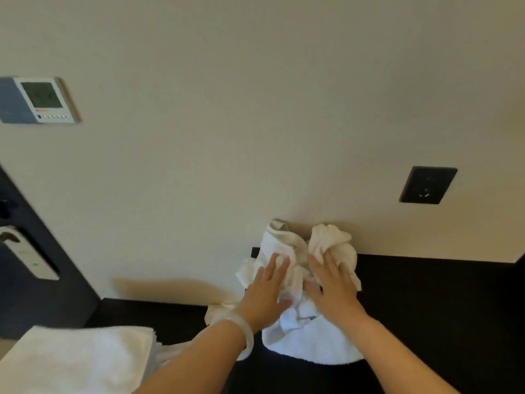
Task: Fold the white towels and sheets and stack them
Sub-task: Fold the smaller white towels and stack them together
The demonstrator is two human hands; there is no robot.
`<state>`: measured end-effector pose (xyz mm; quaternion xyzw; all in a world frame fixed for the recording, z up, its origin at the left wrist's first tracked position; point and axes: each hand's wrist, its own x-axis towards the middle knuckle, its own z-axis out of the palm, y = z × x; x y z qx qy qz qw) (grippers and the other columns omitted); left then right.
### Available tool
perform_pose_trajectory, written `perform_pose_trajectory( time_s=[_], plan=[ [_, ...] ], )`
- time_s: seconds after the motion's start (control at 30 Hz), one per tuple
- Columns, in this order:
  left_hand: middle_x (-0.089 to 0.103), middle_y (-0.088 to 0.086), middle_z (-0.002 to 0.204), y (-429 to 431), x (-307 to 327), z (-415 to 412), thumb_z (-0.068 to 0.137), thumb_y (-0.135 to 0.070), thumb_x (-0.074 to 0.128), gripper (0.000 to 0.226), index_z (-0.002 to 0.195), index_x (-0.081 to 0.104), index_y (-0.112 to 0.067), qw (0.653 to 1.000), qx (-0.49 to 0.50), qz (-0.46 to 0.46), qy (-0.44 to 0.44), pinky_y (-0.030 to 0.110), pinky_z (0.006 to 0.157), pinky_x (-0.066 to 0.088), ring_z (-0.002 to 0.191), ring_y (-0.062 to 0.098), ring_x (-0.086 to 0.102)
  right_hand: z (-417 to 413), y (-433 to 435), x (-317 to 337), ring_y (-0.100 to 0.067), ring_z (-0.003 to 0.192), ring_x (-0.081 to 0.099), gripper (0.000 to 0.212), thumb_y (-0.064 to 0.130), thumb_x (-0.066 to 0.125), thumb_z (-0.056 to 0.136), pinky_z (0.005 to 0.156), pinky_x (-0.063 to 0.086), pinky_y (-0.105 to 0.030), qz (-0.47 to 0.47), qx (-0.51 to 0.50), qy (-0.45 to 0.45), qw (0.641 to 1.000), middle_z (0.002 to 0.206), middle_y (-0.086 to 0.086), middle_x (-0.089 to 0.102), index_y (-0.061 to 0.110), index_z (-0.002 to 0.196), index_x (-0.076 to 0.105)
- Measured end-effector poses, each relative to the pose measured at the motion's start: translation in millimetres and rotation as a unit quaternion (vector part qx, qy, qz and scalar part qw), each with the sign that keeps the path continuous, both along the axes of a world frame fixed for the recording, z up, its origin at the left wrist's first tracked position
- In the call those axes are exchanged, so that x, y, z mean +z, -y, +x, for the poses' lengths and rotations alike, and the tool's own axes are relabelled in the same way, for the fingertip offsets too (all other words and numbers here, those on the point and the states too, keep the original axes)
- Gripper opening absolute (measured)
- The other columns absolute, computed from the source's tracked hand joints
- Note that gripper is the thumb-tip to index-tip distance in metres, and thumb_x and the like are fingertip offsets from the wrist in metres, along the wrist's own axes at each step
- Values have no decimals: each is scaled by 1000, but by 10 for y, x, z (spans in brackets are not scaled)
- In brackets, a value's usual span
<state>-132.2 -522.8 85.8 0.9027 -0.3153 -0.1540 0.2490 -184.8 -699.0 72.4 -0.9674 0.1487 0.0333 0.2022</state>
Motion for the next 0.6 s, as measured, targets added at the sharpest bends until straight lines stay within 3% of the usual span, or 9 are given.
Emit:
perform_pose_trajectory(
  time_s=[0.13, 0.3, 0.37, 0.4, 0.47, 0.53, 0.6],
  plan=[
    [-34, -12, 157, -85, -200, -56, 102, -43, 42, 80, 150, -23, -37, 994, 12, 113, -2, 58, 120, 11, 150, 26, -16, 78, -231, -423, -30, 144, -29, 97, 72, 38, 89, 116, -4, -62, -43, 32, -40, 998, 139, 16, -56, 50, 132, -46],
    [-33, -8, 157, -66, -176, -36, 103, -40, 40, 78, 152, -22, -33, 995, 3, 97, -10, 54, 121, 11, 150, 26, -16, 114, -223, -314, -29, 145, -29, 99, 70, 38, 91, 117, -8, -59, -58, 23, -68, 996, 144, 14, -50, 50, 119, -55],
    [-28, -7, 160, -85, -88, -26, 104, -30, 42, 76, 154, -16, -34, 997, -7, 72, -9, 47, 122, 13, 152, 24, -8, 61, -217, -143, -25, 147, -23, 88, 65, 37, 95, 119, -5, -55, -2, 22, -77, 997, 151, 18, -35, 49, 138, -37],
    [-23, -6, 162, -90, -37, -16, 104, -22, 43, 75, 155, -11, -35, 999, -2, 35, -21, 41, 122, 18, 152, 23, 1, 19, -179, -52, -24, 151, -10, 77, 59, 38, 98, 123, 5, -49, 51, 19, -53, 997, 159, 17, -17, 45, 151, -16],
    [5, -4, 162, -110, 69, 8, 102, -12, 43, 71, 156, 2, -34, 996, 50, -56, -54, 27, 109, 34, 141, 21, 33, -112, -68, 128, -16, 146, 26, 51, 43, 45, 102, 114, 28, -30, 170, -21, 30, 985, 158, 11, 26, 42, 150, 28],
    [41, -2, 133, -146, 169, 60, 100, -11, 42, 52, 148, 27, -24, 988, 124, -85, -27, 20, 86, 42, 105, 14, 55, -282, 54, 291, -11, 138, 38, 40, 30, 50, 102, 109, 35, -24, 221, -81, 76, 969, 153, 12, 36, 39, 140, 48],
    [55, 1, 106, -169, 274, 145, 98, -10, 45, 26, 123, 49, -14, 984, 166, -67, 10, 21, 72, 44, 85, 13, 54, -411, 153, 407, -14, 142, 34, 34, 18, 51, 101, 114, 35, -32, 213, -114, 103, 965, 156, 11, 32, 37, 128, 60]
  ],
)
